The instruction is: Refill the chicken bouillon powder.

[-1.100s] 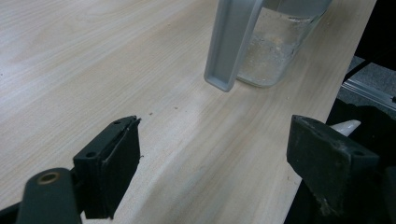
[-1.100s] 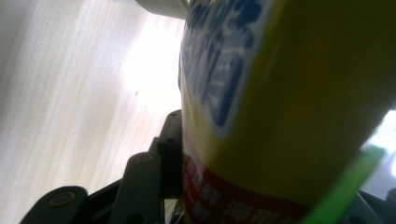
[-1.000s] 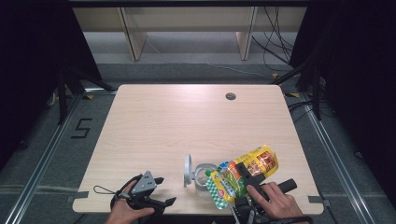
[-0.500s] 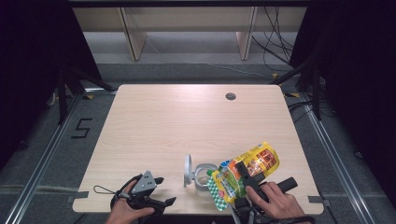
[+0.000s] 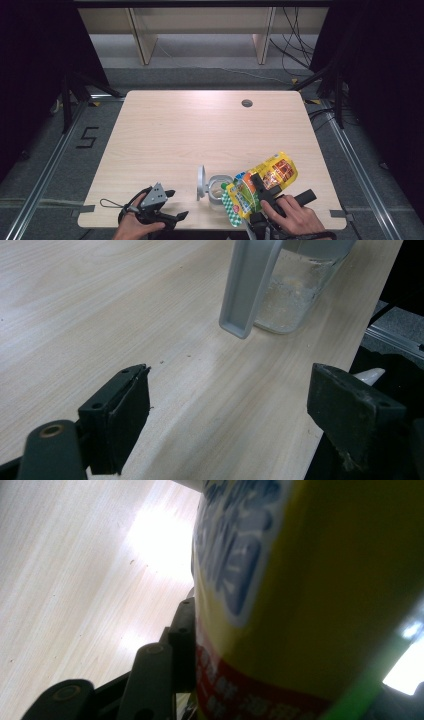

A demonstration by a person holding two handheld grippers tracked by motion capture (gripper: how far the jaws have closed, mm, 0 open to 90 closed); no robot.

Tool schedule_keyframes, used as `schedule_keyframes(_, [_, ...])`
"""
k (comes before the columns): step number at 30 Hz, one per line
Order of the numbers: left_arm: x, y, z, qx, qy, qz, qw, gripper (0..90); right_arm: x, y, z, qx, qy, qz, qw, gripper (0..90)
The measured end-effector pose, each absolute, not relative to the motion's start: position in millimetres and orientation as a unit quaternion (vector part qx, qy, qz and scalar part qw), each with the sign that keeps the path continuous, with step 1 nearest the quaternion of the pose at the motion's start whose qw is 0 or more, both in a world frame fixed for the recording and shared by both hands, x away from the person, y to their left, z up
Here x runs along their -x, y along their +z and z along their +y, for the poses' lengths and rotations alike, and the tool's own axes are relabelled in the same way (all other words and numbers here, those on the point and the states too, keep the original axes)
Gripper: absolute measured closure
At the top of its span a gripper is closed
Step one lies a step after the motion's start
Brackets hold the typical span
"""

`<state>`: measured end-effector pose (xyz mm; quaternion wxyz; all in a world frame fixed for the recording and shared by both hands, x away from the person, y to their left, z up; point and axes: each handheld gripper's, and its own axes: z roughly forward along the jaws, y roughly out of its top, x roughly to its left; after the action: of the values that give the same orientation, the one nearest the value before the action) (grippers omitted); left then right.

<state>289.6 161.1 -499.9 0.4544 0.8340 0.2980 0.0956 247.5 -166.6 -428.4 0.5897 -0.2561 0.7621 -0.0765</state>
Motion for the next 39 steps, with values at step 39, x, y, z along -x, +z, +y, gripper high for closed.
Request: schedule_keyframes(39, [-290.4,-499.7,161.6,-0.836,0.098,0.296,0.451,17.0,-246.4,-424.0,-166.0,0.281,-0.095,0.748,0.593,61.1])
